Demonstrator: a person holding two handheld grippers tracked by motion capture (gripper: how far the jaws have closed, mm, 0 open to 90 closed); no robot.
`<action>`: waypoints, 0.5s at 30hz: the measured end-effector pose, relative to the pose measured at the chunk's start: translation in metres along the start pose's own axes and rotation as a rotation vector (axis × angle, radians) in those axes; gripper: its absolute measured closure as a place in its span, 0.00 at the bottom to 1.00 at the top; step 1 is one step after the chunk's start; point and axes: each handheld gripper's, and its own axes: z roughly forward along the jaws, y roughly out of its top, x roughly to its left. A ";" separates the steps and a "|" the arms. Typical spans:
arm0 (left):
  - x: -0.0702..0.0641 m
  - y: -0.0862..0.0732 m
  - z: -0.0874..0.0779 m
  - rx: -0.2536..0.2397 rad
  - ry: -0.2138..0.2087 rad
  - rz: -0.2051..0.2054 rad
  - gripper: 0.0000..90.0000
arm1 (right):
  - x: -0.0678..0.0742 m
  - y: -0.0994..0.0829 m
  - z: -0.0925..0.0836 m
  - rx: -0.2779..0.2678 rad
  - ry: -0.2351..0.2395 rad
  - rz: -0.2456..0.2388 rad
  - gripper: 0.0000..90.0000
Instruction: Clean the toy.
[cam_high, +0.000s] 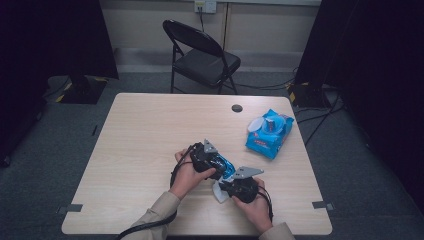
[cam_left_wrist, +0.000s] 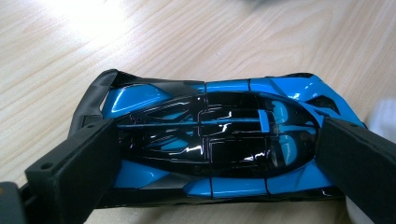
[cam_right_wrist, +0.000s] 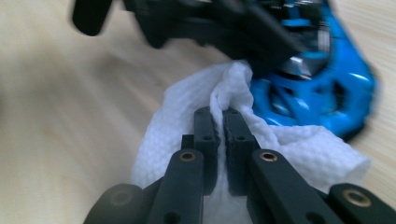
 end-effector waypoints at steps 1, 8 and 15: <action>0.000 0.000 0.000 -0.001 0.000 0.000 0.00 | 0.002 0.001 0.001 0.003 0.013 -0.003 0.96; 0.000 0.000 0.000 0.001 -0.001 0.000 0.00 | -0.003 0.004 -0.013 0.008 0.053 0.011 0.96; 0.001 0.001 0.000 0.007 -0.002 0.005 0.00 | -0.028 0.002 -0.042 -0.059 0.010 0.069 0.96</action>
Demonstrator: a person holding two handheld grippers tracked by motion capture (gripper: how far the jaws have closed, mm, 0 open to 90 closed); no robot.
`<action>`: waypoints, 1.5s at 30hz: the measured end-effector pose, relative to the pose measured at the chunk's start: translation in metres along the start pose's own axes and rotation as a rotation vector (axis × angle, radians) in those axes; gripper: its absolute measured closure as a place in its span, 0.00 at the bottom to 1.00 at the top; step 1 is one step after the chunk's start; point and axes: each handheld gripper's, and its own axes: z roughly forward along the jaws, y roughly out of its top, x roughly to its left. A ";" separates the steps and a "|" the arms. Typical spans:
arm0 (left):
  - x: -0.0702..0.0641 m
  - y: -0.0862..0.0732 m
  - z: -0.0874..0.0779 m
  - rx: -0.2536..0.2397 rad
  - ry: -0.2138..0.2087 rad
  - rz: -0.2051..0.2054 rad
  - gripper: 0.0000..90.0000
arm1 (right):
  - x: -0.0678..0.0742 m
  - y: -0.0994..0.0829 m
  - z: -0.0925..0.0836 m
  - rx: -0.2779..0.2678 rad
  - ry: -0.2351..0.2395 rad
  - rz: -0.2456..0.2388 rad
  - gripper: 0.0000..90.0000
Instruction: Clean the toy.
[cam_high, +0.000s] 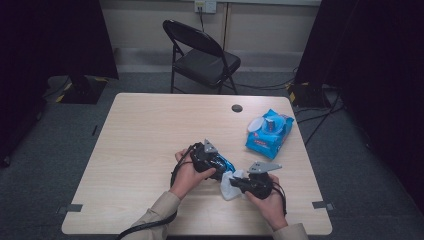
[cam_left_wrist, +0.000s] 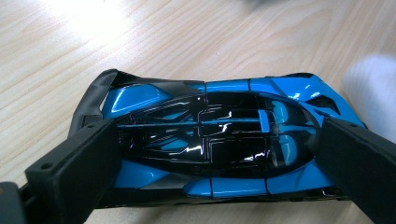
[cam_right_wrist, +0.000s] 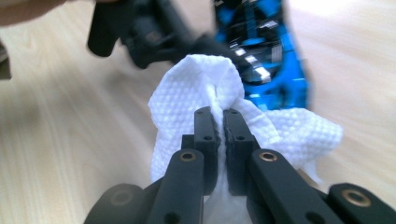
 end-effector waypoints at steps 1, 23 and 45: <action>0.000 0.000 0.000 0.000 0.001 -0.002 0.00 | -0.002 0.001 -0.003 -0.008 -0.010 0.003 0.96; -0.001 0.000 0.000 -0.001 0.005 0.000 0.00 | -0.038 0.002 0.012 0.010 -0.226 0.033 0.96; -0.002 0.000 0.000 -0.005 0.005 -0.006 0.00 | -0.037 0.002 0.030 0.048 -0.175 -0.001 0.96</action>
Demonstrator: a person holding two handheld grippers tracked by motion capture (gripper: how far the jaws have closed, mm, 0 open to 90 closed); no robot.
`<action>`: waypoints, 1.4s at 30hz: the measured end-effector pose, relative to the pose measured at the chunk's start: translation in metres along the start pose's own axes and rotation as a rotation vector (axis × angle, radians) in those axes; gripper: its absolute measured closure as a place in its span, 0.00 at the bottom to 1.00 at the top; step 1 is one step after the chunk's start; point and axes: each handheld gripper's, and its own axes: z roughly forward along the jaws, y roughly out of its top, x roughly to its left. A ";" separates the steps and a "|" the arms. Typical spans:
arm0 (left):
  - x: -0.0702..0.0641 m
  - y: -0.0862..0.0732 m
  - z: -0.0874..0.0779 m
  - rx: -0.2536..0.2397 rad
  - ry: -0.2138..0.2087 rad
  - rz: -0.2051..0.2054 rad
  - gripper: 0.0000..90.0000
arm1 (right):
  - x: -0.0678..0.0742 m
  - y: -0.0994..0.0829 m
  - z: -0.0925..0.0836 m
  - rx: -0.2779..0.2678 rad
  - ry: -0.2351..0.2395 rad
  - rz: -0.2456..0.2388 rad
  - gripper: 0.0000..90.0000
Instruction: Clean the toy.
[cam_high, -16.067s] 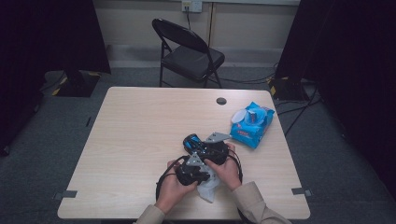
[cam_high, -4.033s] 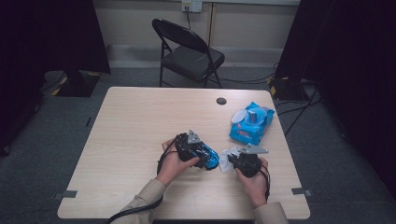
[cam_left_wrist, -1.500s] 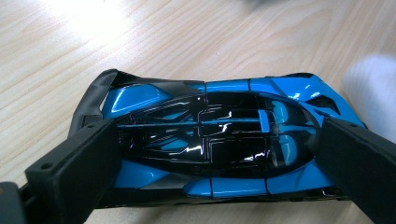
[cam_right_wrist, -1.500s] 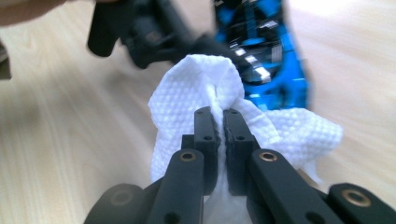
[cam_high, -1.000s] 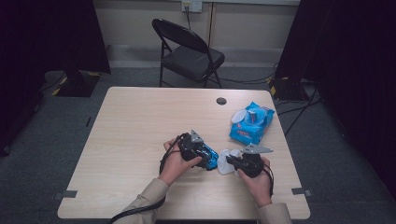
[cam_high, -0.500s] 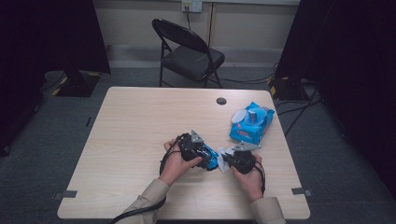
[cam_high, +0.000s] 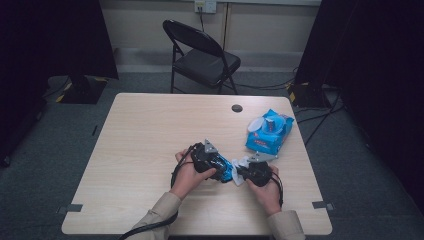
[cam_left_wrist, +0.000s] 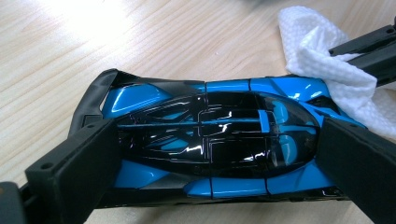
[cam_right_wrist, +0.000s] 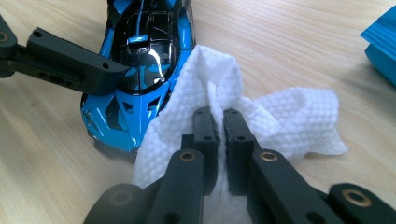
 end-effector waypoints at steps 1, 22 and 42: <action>0.000 0.000 0.000 0.002 -0.001 0.002 0.00 | 0.000 0.000 0.000 -0.001 0.001 0.001 0.96; 0.000 -0.001 0.000 -0.003 -0.003 0.002 0.00 | 0.007 -0.007 -0.008 0.007 0.036 0.007 0.96; 0.000 -0.001 0.000 -0.009 -0.003 -0.001 0.00 | 0.021 -0.012 -0.014 0.027 0.057 -0.006 0.96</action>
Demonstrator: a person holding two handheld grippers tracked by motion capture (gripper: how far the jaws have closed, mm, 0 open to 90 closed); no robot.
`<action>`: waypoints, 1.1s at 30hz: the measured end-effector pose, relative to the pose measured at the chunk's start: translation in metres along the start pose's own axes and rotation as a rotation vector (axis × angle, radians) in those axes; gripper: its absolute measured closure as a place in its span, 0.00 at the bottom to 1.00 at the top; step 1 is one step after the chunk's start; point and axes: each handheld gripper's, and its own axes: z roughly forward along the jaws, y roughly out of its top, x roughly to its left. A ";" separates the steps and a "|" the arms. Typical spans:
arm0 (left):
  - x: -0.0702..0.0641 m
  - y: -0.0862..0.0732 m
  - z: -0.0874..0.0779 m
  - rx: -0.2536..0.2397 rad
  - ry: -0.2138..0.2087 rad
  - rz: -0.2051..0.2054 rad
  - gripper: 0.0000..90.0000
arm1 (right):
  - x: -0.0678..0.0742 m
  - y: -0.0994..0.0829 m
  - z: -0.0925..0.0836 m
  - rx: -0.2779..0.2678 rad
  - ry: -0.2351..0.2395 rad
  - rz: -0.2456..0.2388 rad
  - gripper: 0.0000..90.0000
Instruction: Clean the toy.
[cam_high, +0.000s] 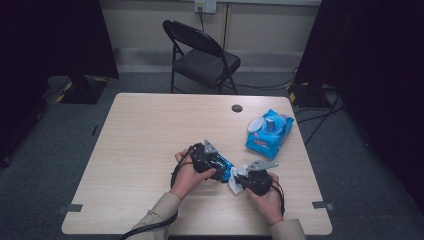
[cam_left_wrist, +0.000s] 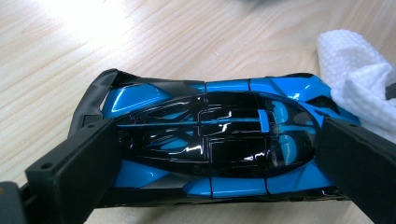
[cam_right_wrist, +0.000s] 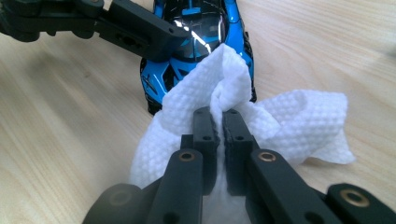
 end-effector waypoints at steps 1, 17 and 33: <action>0.000 0.000 0.000 -0.001 0.001 0.001 0.00 | 0.000 0.000 0.000 0.001 0.001 0.001 0.96; 0.000 0.000 0.000 0.000 0.006 0.002 0.00 | 0.011 0.000 0.001 0.018 0.045 -0.015 0.96; 0.000 0.000 0.000 0.003 0.003 0.001 0.00 | 0.029 0.004 0.013 0.001 0.108 -0.032 0.96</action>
